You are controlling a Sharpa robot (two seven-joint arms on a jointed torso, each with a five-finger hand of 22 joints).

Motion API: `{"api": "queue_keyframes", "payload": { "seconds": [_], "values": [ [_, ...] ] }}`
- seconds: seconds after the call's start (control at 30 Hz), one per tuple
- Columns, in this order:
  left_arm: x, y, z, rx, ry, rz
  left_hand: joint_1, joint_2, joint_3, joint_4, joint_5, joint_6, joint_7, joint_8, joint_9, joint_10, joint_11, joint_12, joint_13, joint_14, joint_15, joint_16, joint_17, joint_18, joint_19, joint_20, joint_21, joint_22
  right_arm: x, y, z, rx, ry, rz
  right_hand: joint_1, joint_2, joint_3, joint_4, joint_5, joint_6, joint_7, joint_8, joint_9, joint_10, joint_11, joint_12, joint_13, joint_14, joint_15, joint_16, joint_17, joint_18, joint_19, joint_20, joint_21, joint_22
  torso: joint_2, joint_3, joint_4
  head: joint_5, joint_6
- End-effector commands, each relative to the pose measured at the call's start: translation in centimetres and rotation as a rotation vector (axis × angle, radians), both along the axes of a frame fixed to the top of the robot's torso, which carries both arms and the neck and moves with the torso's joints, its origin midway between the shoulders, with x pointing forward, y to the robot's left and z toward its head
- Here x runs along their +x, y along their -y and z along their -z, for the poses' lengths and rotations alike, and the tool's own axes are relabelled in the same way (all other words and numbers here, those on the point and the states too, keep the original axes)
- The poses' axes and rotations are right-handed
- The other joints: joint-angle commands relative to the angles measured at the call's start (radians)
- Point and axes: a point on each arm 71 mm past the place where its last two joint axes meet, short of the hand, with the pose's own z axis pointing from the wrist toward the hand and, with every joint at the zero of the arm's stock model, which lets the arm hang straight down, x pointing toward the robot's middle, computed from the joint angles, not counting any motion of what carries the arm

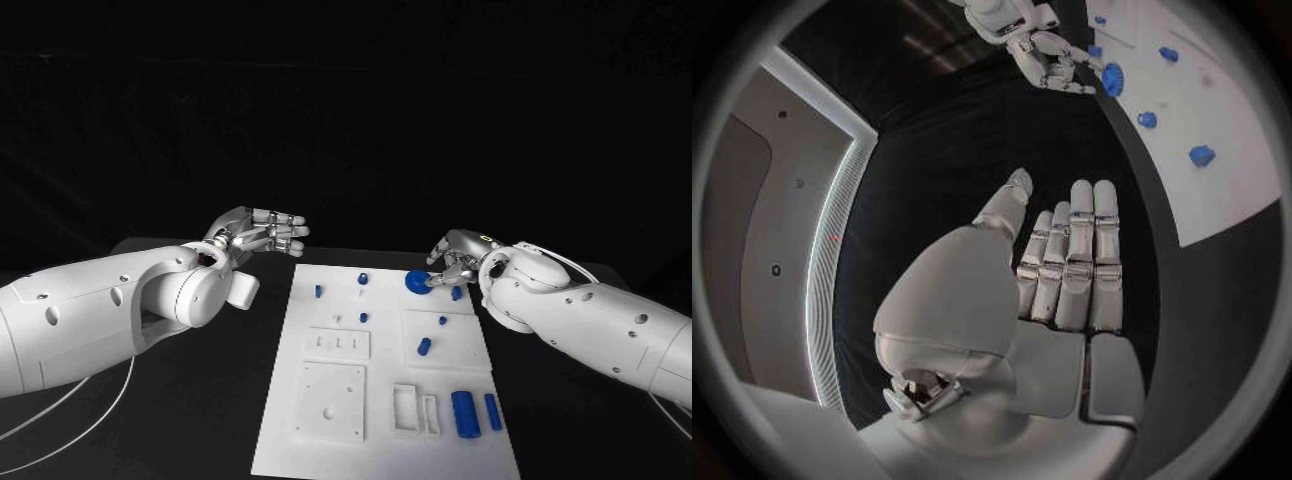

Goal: Assemble the parts on the task board

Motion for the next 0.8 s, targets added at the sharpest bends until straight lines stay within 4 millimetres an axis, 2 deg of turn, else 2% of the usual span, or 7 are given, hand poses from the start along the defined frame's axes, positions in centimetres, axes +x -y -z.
{"api": "queue_keyframes", "payload": {
  "seconds": [0.03, 0.5, 0.8],
  "values": [
    [-0.02, 0.27, -0.25, -0.002, 0.010, 0.018, 0.009, -0.003, 0.005, 0.000, 0.000, -0.007, 0.000, -0.001, 0.001, -0.007, 0.003, 0.000, 0.002, -0.007, -0.001, -0.004, -0.001, 0.012, -0.004, 0.001, 0.004, 0.000, -0.03, -0.26, 0.81, 0.024, -0.077, -0.004, 0.002, 0.012, -0.004, 0.003, 0.006, -0.003, 0.000, -0.001, -0.001, 0.008, 0.001, 0.005, 0.001, 0.008, 0.001, 0.003, 0.002, 0.003, 0.053, 0.008, 0.001, 0.085, 0.000, 0.0009, -0.0002, 0.000, -0.002],
    [-0.01, 0.21, -0.23, 0.008, 0.010, 0.019, 0.009, -0.003, 0.005, 0.000, 0.001, -0.008, 0.001, -0.001, 0.001, -0.007, 0.003, 0.000, 0.002, -0.007, -0.001, -0.004, -0.001, 0.012, -0.004, 0.001, 0.005, -0.001, -0.08, -0.73, 1.07, 0.065, -0.075, 0.004, -0.003, 0.013, -0.012, 0.009, 0.015, -0.002, 0.000, -0.001, -0.001, 0.011, 0.000, 0.007, 0.004, 0.008, 0.000, 0.002, 0.003, 0.003, 0.055, 0.008, -0.004, 0.092, -0.002, 0.0014, -0.0020, 0.000, -0.007],
    [0.01, 0.20, -0.23, 0.009, 0.010, 0.020, 0.010, -0.005, 0.005, 0.001, 0.000, -0.008, 0.001, -0.001, 0.001, -0.008, 0.003, 0.000, 0.002, -0.007, -0.001, -0.005, -0.001, 0.012, -0.005, 0.001, 0.005, -0.002, -0.09, -0.81, 1.02, 0.084, -0.071, 0.010, -0.004, 0.013, -0.032, 0.028, 0.013, -0.009, 0.001, -0.001, -0.001, 0.010, 0.002, 0.006, 0.003, 0.008, 0.001, 0.002, 0.004, 0.003, 0.057, 0.009, -0.007, 0.096, -0.001, 0.0014, -0.0004, 0.000, -0.008]
  ]
}}
